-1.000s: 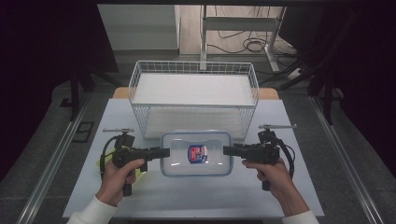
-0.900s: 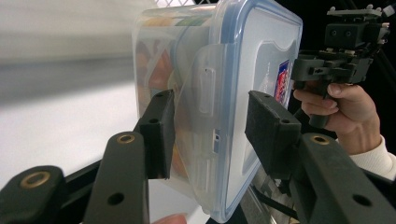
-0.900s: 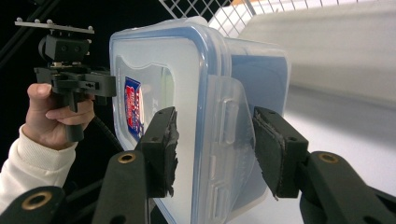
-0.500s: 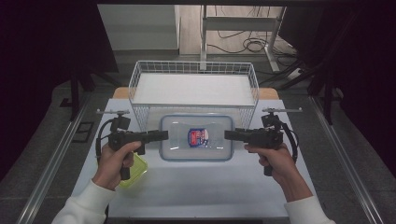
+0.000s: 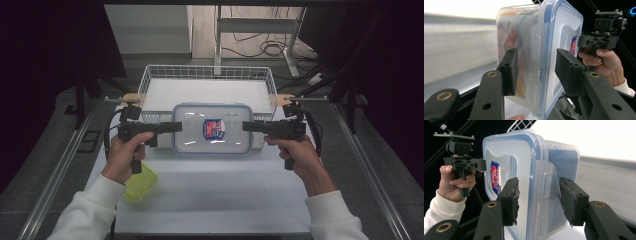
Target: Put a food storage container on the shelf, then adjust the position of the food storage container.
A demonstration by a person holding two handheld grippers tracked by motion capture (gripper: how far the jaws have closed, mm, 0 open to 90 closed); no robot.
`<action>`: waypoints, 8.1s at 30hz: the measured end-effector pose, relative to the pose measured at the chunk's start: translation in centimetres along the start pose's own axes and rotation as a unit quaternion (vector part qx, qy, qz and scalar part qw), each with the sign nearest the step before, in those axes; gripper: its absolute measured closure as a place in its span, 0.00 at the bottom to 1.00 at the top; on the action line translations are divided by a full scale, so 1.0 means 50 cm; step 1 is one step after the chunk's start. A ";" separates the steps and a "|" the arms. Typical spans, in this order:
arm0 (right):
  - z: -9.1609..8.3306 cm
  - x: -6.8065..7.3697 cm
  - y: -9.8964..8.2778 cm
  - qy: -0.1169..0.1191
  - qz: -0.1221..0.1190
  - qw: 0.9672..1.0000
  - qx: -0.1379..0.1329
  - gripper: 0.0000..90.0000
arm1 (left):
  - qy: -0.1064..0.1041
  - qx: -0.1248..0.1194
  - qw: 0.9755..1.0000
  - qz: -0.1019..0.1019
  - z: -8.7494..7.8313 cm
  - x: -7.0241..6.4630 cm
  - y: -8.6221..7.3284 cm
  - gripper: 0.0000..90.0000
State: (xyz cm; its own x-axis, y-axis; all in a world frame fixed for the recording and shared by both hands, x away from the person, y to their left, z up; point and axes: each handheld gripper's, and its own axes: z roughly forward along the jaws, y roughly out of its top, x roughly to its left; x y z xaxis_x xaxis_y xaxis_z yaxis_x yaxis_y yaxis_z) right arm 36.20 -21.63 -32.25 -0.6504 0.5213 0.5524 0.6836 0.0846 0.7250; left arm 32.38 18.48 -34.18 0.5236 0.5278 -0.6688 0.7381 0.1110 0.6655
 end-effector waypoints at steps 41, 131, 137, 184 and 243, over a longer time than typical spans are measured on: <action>0.102 -0.109 0.217 -0.015 0.061 0.998 0.012 0.56 | -0.004 0.007 0.998 -0.056 0.056 0.133 0.224 0.60; 0.050 -0.016 -0.299 -0.076 -0.131 0.985 0.077 0.32 | 0.132 0.110 0.959 0.227 0.016 0.038 -0.323 0.27; 0.045 -0.016 -0.321 -0.080 -0.139 0.984 0.083 0.32 | 0.152 0.118 0.956 0.219 0.006 0.051 -0.339 0.30; 0.042 -0.036 -0.328 -0.107 -0.128 0.981 0.096 0.29 | 0.226 0.152 0.952 0.139 -0.223 0.152 -0.351 0.43; 0.055 -0.048 -0.334 -0.094 -0.104 0.984 0.114 0.28 | 0.322 0.167 0.927 0.099 -0.210 0.252 -0.210 1.00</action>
State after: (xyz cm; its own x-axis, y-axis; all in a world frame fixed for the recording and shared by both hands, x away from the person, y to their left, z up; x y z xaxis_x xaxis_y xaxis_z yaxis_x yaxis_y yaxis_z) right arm 27.26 -21.98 -46.80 -0.7260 0.6190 0.2996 0.6120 0.3830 0.6919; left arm 26.76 32.78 -46.12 0.3790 0.9152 -0.1370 0.8019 -0.2509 0.5423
